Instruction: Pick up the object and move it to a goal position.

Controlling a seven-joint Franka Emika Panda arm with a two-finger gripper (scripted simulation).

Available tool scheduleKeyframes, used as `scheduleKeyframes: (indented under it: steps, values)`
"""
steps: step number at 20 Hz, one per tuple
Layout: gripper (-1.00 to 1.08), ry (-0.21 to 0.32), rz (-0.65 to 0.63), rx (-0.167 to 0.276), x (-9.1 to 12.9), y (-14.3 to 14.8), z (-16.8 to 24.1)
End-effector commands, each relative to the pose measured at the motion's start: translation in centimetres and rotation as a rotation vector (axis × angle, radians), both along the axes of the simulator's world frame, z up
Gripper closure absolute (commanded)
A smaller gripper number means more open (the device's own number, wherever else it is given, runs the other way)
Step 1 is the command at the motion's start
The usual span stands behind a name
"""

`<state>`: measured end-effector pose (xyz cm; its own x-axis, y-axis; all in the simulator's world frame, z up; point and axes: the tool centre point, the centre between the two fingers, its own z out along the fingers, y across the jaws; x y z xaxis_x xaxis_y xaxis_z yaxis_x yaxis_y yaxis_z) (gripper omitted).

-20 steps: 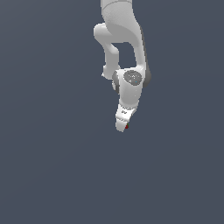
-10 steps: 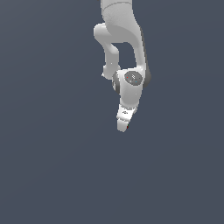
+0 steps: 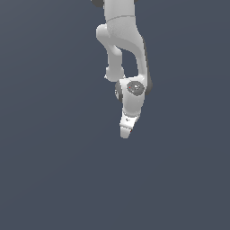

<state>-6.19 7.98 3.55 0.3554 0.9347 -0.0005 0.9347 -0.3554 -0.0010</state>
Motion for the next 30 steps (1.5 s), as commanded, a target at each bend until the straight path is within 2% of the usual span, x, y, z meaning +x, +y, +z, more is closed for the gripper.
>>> scheduleKeyframes:
  steps: [1, 5, 6, 20, 30]
  values:
    - [-0.92, -0.001, 0.001, 0.0, 0.0, 0.0, -0.9]
    - [-0.92, -0.001, 0.001, 0.0, 0.1, 0.0, -1.3]
    - [1.08, -0.001, 0.001, 0.0, 0.1, 0.0, -1.3]
    - [1.08, -0.002, 0.001, 0.0, 0.3, -0.3, -0.8]
    - [1.08, -0.001, 0.002, 0.001, 2.8, -3.3, 3.8]
